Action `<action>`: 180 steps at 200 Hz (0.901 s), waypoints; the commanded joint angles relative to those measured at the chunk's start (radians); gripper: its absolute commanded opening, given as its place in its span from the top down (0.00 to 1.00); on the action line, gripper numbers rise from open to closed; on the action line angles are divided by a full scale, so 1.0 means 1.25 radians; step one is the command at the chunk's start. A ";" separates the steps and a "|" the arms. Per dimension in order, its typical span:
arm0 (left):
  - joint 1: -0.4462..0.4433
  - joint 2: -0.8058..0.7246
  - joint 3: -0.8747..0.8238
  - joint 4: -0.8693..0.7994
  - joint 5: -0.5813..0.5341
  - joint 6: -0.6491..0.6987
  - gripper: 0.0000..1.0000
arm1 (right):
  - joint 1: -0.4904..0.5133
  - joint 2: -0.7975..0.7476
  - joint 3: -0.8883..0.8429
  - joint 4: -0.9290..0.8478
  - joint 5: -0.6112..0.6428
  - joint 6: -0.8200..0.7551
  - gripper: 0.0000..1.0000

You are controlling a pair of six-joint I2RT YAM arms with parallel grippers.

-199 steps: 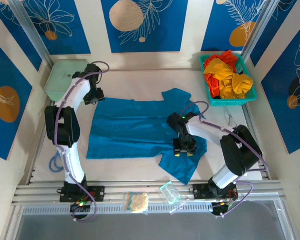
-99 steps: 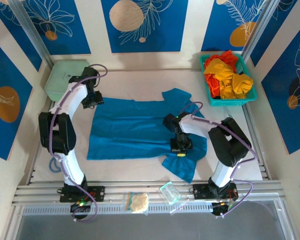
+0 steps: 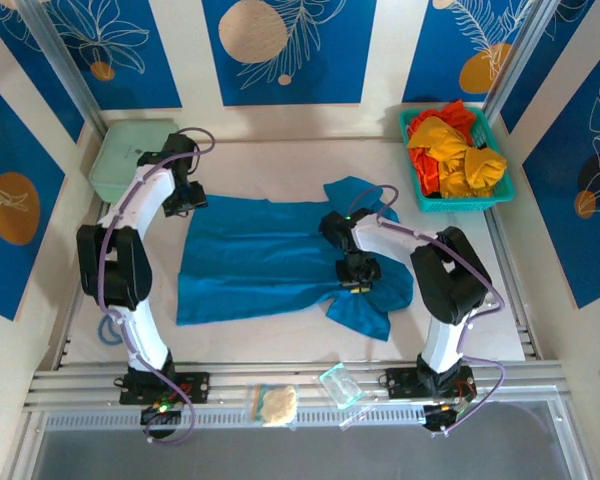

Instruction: Fold and stack the t-shirts

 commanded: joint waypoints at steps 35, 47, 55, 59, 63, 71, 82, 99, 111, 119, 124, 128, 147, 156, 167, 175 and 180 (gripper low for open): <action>-0.002 0.125 0.108 -0.008 -0.010 0.008 0.33 | 0.002 -0.037 0.006 -0.043 0.005 -0.007 0.65; -0.001 0.167 0.158 -0.021 -0.007 0.013 0.33 | 0.000 -0.063 0.019 -0.061 0.003 -0.012 0.65; 0.000 0.195 0.196 -0.027 -0.007 0.020 0.35 | -0.002 -0.082 0.027 -0.072 -0.002 -0.015 0.64; 0.001 0.209 0.214 -0.032 -0.007 0.022 0.37 | -0.003 -0.092 0.029 -0.075 -0.004 -0.017 0.64; 0.001 0.223 0.233 -0.035 -0.007 0.027 0.39 | -0.005 -0.101 0.031 -0.078 -0.007 -0.019 0.65; 0.003 0.251 0.272 -0.043 -0.010 0.033 0.40 | -0.011 -0.124 0.032 -0.079 -0.016 -0.024 0.65; 0.007 0.288 0.323 -0.052 -0.010 0.043 0.42 | -0.024 -0.152 0.027 -0.075 -0.035 -0.029 0.67; 0.015 0.343 0.393 -0.065 0.003 0.061 0.45 | -0.048 -0.195 0.010 -0.060 -0.070 -0.034 0.68; 0.021 0.379 0.436 -0.077 0.027 0.078 0.47 | -0.065 -0.224 -0.004 -0.050 -0.093 -0.036 0.68; 0.023 0.398 0.458 -0.086 0.036 0.087 0.48 | -0.077 -0.243 -0.013 -0.045 -0.105 -0.037 0.68; 0.023 0.408 0.467 -0.089 0.042 0.095 0.48 | -0.082 -0.251 -0.017 -0.043 -0.111 -0.038 0.68; 0.024 0.413 0.472 -0.090 0.048 0.100 0.48 | -0.087 -0.260 -0.020 -0.042 -0.116 -0.039 0.68; 0.025 0.425 0.475 -0.088 0.054 0.127 0.49 | -0.111 -0.291 -0.031 -0.045 -0.124 -0.043 0.69; 0.027 0.429 0.475 -0.087 0.054 0.145 0.50 | -0.123 -0.302 -0.035 -0.046 -0.128 -0.047 0.69; 0.028 0.434 0.478 -0.087 0.045 0.166 0.50 | -0.137 -0.314 -0.042 -0.047 -0.134 -0.055 0.69; 0.029 0.439 0.481 -0.088 0.036 0.179 0.50 | -0.146 -0.322 -0.048 -0.047 -0.139 -0.060 0.70; 0.030 0.442 0.485 -0.089 0.033 0.188 0.50 | -0.152 -0.327 -0.052 -0.047 -0.142 -0.063 0.70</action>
